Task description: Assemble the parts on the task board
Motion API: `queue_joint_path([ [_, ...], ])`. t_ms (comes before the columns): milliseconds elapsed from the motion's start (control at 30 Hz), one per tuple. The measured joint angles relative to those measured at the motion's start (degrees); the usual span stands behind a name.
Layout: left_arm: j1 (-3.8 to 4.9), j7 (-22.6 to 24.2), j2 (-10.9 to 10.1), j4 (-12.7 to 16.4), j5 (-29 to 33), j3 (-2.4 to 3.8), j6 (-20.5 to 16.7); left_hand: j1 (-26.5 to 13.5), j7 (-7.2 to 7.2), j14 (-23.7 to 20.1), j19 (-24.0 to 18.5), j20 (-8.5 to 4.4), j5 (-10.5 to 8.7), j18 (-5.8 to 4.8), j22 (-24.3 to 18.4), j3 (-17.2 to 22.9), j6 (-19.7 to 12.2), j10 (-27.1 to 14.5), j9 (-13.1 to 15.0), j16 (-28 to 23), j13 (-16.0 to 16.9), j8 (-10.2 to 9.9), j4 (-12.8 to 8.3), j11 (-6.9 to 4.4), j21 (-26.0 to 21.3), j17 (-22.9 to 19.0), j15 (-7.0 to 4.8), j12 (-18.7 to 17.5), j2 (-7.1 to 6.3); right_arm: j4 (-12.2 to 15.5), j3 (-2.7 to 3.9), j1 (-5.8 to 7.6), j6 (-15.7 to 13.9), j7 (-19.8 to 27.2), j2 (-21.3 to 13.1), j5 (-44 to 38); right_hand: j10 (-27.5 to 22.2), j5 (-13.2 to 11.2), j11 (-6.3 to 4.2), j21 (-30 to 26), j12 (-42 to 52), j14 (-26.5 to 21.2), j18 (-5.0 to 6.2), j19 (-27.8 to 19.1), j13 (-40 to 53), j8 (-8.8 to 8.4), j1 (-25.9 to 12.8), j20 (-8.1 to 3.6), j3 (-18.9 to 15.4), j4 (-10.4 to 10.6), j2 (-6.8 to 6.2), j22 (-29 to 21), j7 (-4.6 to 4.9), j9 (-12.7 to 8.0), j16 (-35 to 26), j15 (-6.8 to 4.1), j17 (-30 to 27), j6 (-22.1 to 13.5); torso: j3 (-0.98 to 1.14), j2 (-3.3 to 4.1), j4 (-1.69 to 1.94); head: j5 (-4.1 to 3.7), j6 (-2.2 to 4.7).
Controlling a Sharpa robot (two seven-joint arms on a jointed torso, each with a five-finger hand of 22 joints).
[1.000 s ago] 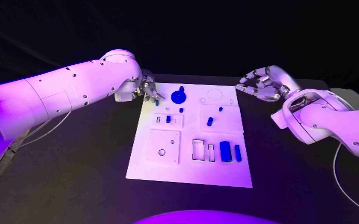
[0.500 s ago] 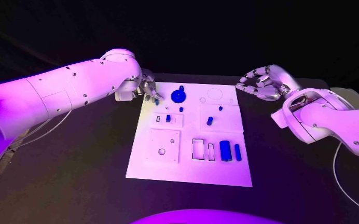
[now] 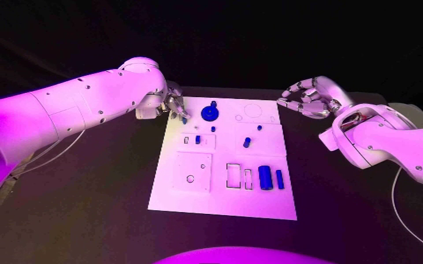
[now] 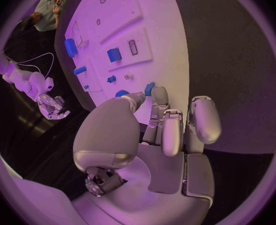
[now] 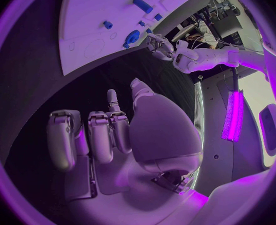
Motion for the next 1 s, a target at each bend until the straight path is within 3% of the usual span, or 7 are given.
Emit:
queue_joint_path([
  [300,-0.02,0.00,0.26,-0.52,0.27,-0.11,0.13,1.83,0.00,0.00,0.00,0.00,0.22,0.01,0.06,1.64,0.00,0.00,-0.22,0.00,-0.18,0.00,-0.34,0.00,0.00,0.00,0.00,0.00,-0.03,0.05,0.00,0.00,0.00,0.02,-0.05,-0.01,0.00,0.00,0.00,0.00,0.00,0.00,0.00,0.00,0.05,0.00,0.00,0.00,0.00,0.00,0.00,-0.01,0.00,0.06,0.00,0.00,0.05,0.00,0.04,0.02,-0.03,0.01,0.00],
  [700,0.04,-0.01,0.29,-0.86,0.91,-0.26,1.08,4.79,0.03,0.00,0.00,0.00,0.10,0.00,0.28,7.35,-0.03,0.02,-0.84,0.00,-0.98,-0.34,-3.06,0.06,0.00,0.00,0.00,-0.01,-1.72,0.15,0.00,0.00,0.00,0.03,-0.17,-0.01,0.00,0.00,0.00,0.00,0.00,0.00,0.00,0.00,0.04,0.00,0.00,0.00,0.00,0.00,0.00,-0.02,0.00,0.05,0.00,0.00,0.04,0.00,0.04,-0.01,0.01,-0.16,-0.16],
  [1000,0.02,-0.01,0.26,-0.96,1.83,-0.43,1.58,5.89,0.30,0.00,0.00,0.00,0.35,0.01,0.65,8.95,-0.30,0.08,-0.80,0.23,-1.86,0.21,-1.50,0.14,0.22,0.00,0.00,-0.68,-2.69,0.16,0.00,0.00,-0.01,0.06,-0.19,-0.01,0.00,0.00,0.00,0.00,0.00,0.00,0.00,0.00,0.03,0.23,0.00,0.00,0.00,0.00,0.00,-0.02,0.00,0.04,0.00,0.00,0.03,0.00,0.03,-0.04,0.03,-0.22,-0.03],
])
